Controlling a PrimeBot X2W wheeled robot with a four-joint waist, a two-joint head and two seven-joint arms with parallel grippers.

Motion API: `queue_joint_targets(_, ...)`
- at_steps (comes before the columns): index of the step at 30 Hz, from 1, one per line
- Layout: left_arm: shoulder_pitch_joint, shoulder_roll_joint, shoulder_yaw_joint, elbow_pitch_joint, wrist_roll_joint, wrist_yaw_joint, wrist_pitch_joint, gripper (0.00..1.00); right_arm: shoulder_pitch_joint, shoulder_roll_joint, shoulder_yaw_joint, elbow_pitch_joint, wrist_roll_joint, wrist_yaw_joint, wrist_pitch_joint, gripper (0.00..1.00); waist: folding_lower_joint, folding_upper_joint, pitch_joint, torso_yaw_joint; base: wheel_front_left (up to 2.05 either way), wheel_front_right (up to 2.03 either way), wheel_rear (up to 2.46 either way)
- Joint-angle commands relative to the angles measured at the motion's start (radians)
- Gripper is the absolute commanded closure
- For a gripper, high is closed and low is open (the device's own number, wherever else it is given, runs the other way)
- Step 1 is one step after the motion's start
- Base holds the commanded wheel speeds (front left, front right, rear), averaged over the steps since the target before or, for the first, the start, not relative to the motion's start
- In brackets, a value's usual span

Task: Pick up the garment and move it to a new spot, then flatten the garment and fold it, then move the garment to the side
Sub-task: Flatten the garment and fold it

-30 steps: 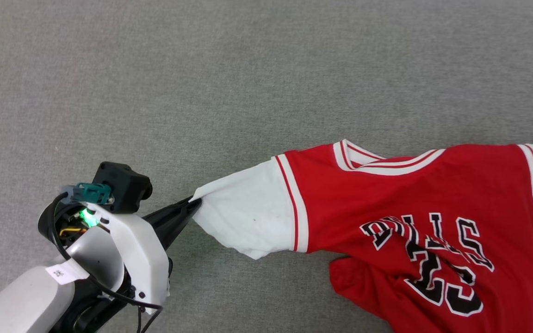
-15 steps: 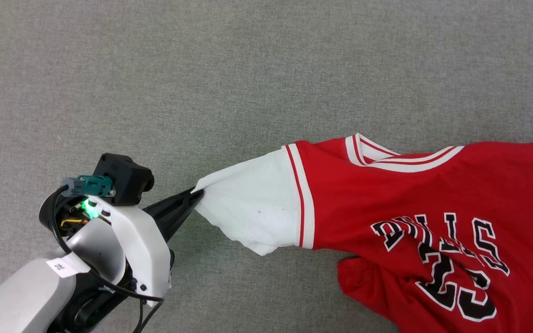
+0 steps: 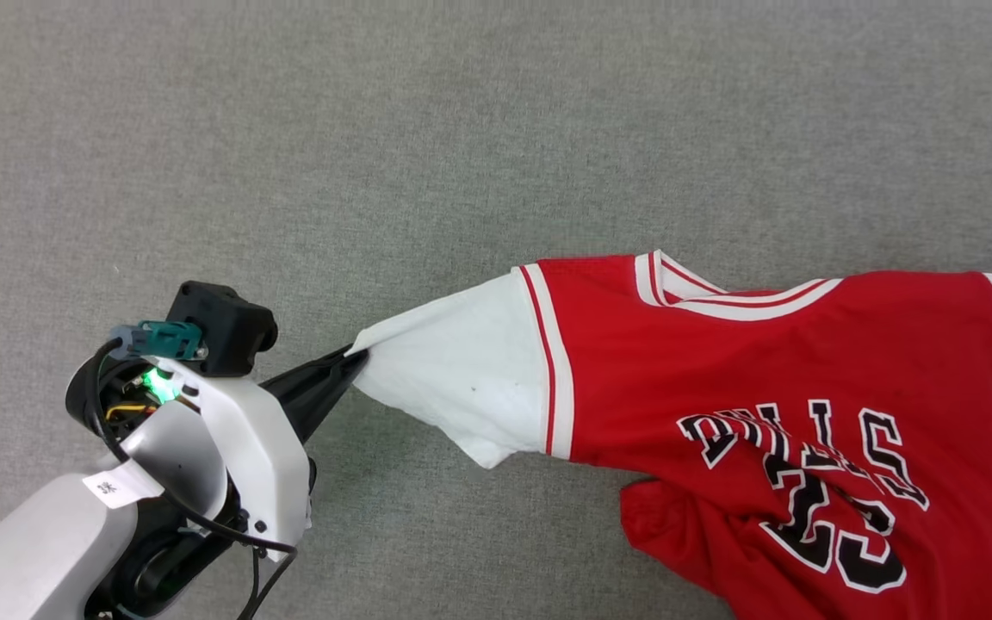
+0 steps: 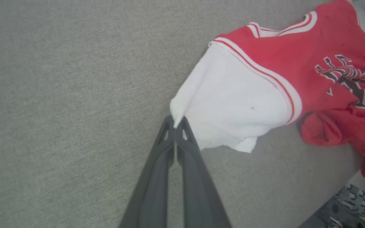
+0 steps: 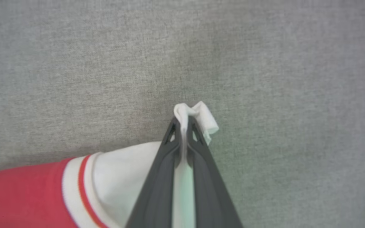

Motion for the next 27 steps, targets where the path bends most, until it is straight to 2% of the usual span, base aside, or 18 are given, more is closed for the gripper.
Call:
queue_joint_targets(1, 0.009, -0.003, 0.006, 0.005, -0.007, 0.003, -0.009, 1.00, 0.010, -0.009, 0.002, 0.002, 0.007, -0.001, -0.017, 1.00, -0.0001, 0.0000, -0.022, -0.007, 0.00, 0.00, 0.00)
queue_joint_targets(7, 0.028, -0.001, 0.019, 0.034, -0.018, 0.004, -0.035, 1.00, 0.012, -0.045, 0.055, -0.013, 0.057, -0.001, -0.114, 1.00, -0.0001, 0.0000, -0.114, -0.028, 0.00, 0.00, 0.00)
queue_joint_targets(15, 0.064, 0.027, 0.080, 0.030, -0.030, 0.039, -0.093, 1.00, 0.050, -0.104, 0.165, -0.096, 0.171, -0.001, -0.171, 1.00, -0.0001, 0.0000, -0.246, -0.059, 0.00, 0.00, 0.00)
queue_joint_targets(27, 0.071, 0.103, 0.206, -0.004, -0.025, 0.088, -0.175, 1.00, 0.068, -0.108, 0.151, -0.245, 0.318, -0.001, -0.244, 1.00, -0.0001, 0.0000, -0.359, -0.093, 0.00, 0.00, 0.00)
